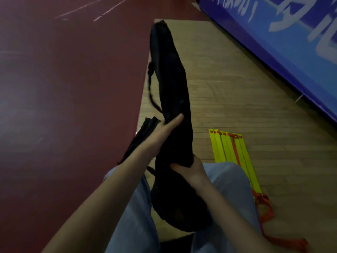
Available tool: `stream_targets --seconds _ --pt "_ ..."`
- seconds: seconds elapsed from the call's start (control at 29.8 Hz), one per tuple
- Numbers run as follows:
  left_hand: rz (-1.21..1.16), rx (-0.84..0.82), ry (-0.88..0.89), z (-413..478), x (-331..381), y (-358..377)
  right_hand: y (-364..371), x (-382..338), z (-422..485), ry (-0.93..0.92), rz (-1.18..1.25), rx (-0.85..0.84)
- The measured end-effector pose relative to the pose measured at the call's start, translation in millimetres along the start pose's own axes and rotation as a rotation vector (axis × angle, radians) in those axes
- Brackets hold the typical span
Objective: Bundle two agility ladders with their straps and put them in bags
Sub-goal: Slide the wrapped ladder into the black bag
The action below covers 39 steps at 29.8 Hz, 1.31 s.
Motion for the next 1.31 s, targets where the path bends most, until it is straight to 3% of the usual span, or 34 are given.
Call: stream_targets --seconds 0.2,0.34,0.57,0.81,1.01,1.08,1.21,1.31 --pt "-0.05 0.071 -0.209 -12.6 -81.6 -10.7 -8.6 2.8 29.3 0.047 0.269 0.107" --pt "0.008 -0.04 -0.303 -3.4 -114.8 -16.0 -12.4 27.5 69.3 0.142 0.328 0.169" --pt "0.227 -0.22 -0.411 61.7 -177.5 -49.6 -2.4 116.1 156.0 0.395 0.198 0.148" --pt "0.227 -0.109 -0.598 131.3 -236.5 -114.7 17.6 175.7 239.8 0.529 0.122 0.076" --pt "0.325 -0.194 -0.796 190.6 -294.1 -156.0 32.1 244.4 299.3 0.627 0.173 0.022" --pt "0.285 -0.146 -0.863 196.7 -310.2 -169.4 37.1 269.7 314.4 0.639 0.142 0.011" --pt "0.214 0.078 -0.96 189.9 -332.6 -201.7 52.0 306.9 333.1 0.783 0.035 -0.218" --pt "0.193 0.142 -1.007 174.4 -341.4 -215.9 33.0 328.3 324.3 0.904 -0.146 -0.395"
Point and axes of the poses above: each hand's wrist, its own z-axis towards the middle knuckle, its own y-axis out of the palm, x = y × z, the point moved 8 cm from there along z, towards the middle knuckle, and after that the axes turned 8 degrees about -x, right-handed, at the moved point
